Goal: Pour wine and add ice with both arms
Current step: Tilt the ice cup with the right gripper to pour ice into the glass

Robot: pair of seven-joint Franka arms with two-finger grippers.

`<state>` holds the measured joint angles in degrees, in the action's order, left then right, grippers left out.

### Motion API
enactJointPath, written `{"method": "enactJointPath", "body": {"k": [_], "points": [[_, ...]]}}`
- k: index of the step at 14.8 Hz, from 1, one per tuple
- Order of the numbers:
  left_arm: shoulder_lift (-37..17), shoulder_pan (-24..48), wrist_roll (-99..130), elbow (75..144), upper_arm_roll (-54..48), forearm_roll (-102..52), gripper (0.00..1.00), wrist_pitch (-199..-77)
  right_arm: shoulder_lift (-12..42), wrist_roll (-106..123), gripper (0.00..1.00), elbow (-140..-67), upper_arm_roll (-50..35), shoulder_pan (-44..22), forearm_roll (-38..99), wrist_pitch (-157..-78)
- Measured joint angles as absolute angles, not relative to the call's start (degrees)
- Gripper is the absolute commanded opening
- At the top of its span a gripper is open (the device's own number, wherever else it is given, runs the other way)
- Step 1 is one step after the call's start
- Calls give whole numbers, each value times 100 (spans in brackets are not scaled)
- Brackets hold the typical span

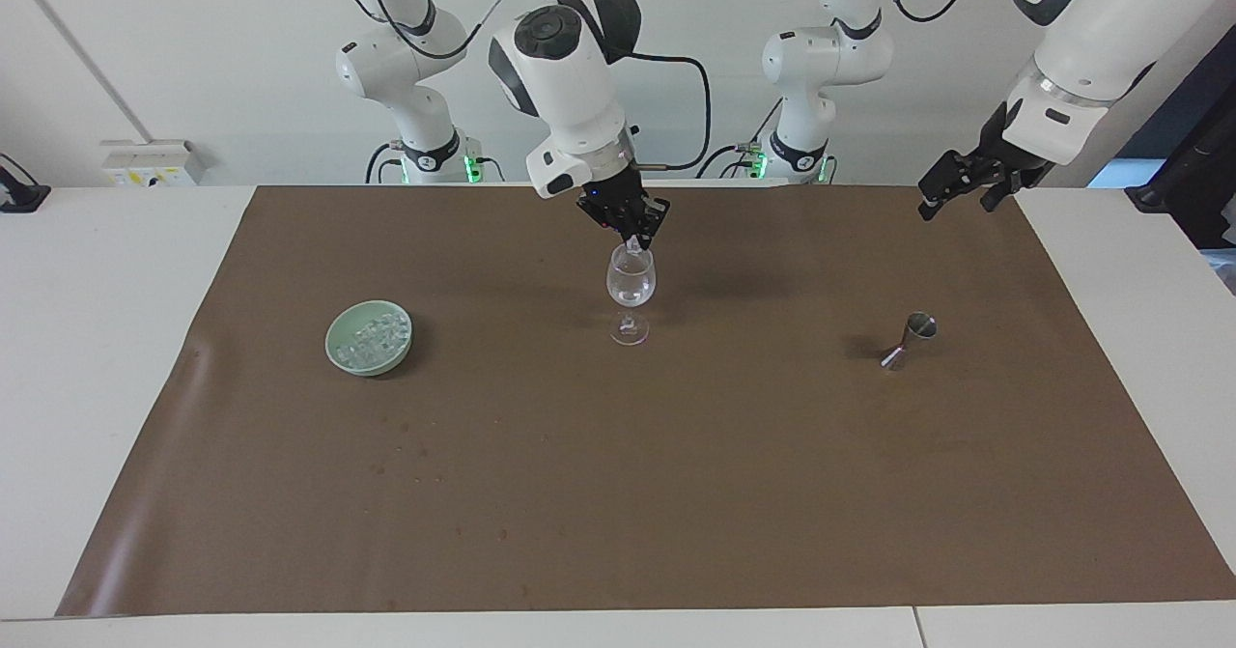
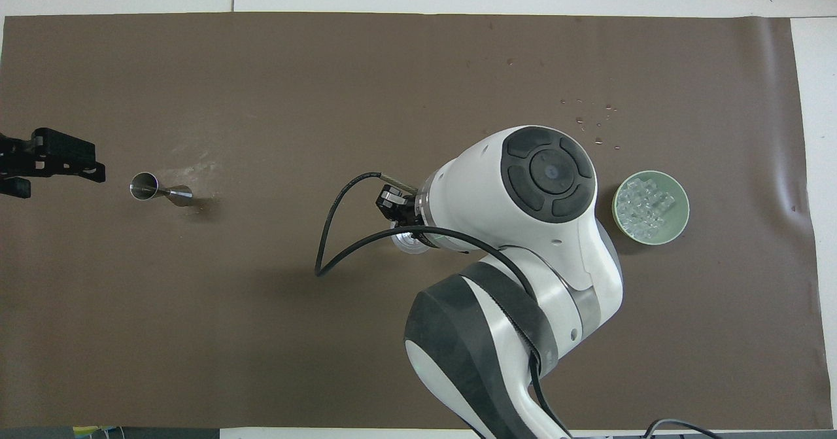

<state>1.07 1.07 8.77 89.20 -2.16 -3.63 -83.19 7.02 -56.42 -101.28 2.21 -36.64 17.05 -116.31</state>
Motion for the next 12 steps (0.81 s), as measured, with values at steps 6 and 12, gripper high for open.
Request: {"method": "enactJointPath", "body": {"k": [6, 12], "points": [[117, 128, 417, 8727, -220, -358, 100, -7870, 619, -5642, 29, -10308, 220, -3664, 1707, -11712], [117, 128, 303, 8727, -227, -75, 100, -7847, 589, -5642, 36, -10334, 200, -3665, 1712, -11712]]}}
